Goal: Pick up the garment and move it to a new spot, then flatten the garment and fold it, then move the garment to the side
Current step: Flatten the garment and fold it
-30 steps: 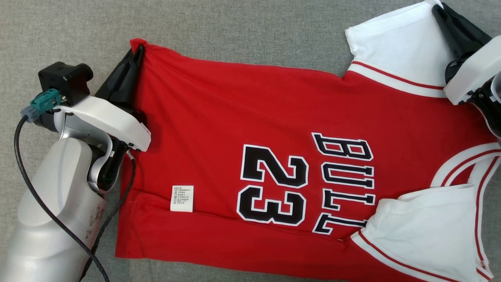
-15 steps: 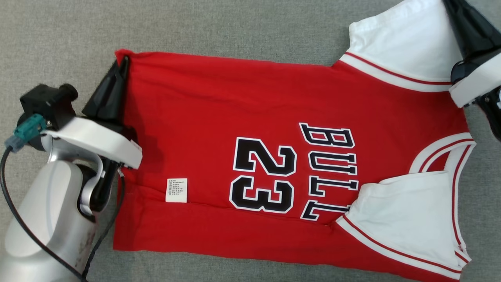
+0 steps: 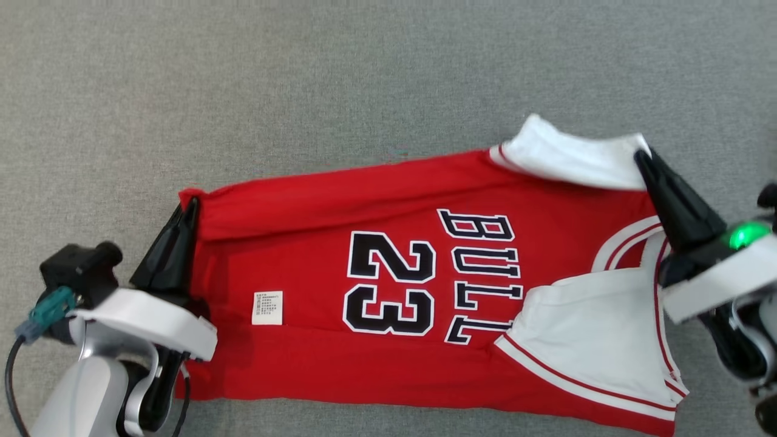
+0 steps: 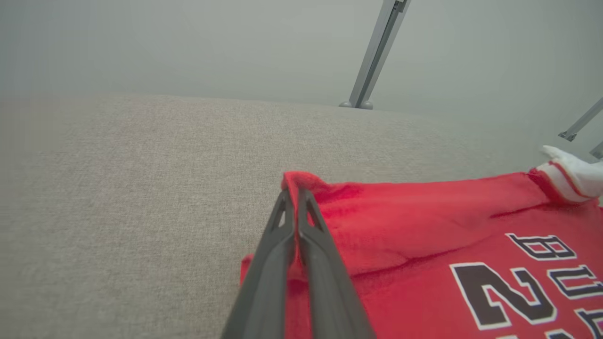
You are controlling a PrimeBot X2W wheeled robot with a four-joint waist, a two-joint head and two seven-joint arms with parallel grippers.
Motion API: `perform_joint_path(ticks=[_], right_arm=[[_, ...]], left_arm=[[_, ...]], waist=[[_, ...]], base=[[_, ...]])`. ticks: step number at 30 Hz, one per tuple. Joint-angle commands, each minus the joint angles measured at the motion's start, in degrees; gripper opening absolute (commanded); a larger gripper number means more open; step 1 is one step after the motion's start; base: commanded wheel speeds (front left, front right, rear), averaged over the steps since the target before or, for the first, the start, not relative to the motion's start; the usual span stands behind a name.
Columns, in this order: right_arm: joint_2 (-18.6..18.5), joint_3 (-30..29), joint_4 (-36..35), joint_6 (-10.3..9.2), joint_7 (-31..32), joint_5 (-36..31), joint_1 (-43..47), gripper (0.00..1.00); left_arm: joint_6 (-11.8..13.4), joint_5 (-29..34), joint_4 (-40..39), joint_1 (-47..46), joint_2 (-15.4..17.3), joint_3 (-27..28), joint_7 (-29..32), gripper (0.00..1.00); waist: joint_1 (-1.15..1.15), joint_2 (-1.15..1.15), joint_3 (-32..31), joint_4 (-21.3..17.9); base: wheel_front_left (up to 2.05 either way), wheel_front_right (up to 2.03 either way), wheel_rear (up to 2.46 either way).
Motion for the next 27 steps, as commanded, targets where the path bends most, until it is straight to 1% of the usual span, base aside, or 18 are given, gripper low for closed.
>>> perform_joint_path(ticks=[1, 5, 11, 12, 18, 23, 24, 25, 26, 27], right_arm=[[0.81, -2.06, -2.27, 0.0, -0.3, -0.34, 4.68, 0.0], [2.99, -5.9, -6.95, -0.01, 0.63, -1.19, 13.68, 0.0], [7.96, -10.64, -13.29, 0.0, 3.26, -3.92, 23.93, 0.0], [7.96, -10.64, -13.29, 0.0, 3.26, -3.92, 23.93, 0.0], [12.04, -14.43, -17.76, 0.0, 6.66, -6.61, 30.36, 0.0], [14.57, -15.78, -18.21, 0.0, 9.24, -8.97, 33.91, 0.0], [15.22, -15.76, -18.04, 0.0, 9.81, -9.14, 34.37, 0.03], [15.43, -15.73, -17.88, 0.0, 10.32, -9.77, 34.89, 0.3], [15.74, -15.81, -17.73, 0.0, 10.67, -10.2, 35.27, 0.55], [16.12, -15.78, -17.56, 0.0, 11.16, -10.66, 35.65, 1.0]], left_arm=[[0.82, -0.63, -1.18, 2.2, 0.7, 0.73, 0.2, 0.0], [1.93, -1.72, -2.99, 5.55, 1.02, 1.53, 0.7, 0.0], [2.97, -2.21, -3.95, 8.63, 1.53, 2.28, 0.33, 0.0], [2.97, -2.21, -3.95, 8.63, 1.53, 2.28, 0.33, 0.0], [2.7, -2.29, -2.68, 10.12, 1.83, 2.33, -0.68, 0.0], [2.27, -3.29, -0.46, 10.64, 0.9, 2.31, -1.39, 0.0], [2.22, -3.49, -0.06, 10.84, 0.72, 2.25, -1.51, 0.1], [2.29, -3.68, 0.39, 10.98, 0.63, 2.27, -1.63, 0.5], [2.3, -3.77, 0.85, 11.1, 0.57, 2.22, -1.92, 1.0], [2.32, -3.82, 1.25, 11.16, 0.3, 2.14, -2.15, 1.0]], waist=[[0.0, 0.0, -1.29, -0.5], [0.0, 0.0, -2.57, -0.79], [0.0, 0.0, -3.71, -1.6], [0.0, 0.0, -3.71, -1.6], [0.0, 0.0, -4.07, -2.22], [0.0, 0.0, -4.32, -2.35], [0.0, 0.0, -4.4, -2.37], [0.0, 0.0, -4.51, -2.38], [0.0, 0.0, -4.59, -2.41], [0.0, 0.0, -4.7, -2.43]], base=[[0.0, 0.0, 0.0], [0.0, 0.0, 0.0], [0.0, 0.0, 0.0], [0.0, 0.0, 0.0], [0.0, 0.0, 0.0], [0.0, 0.0, 0.0], [0.0, 0.0, 0.0], [0.0, 0.0, 0.0], [0.0, 0.0, 0.0], [0.0, 0.0, 0.0]])
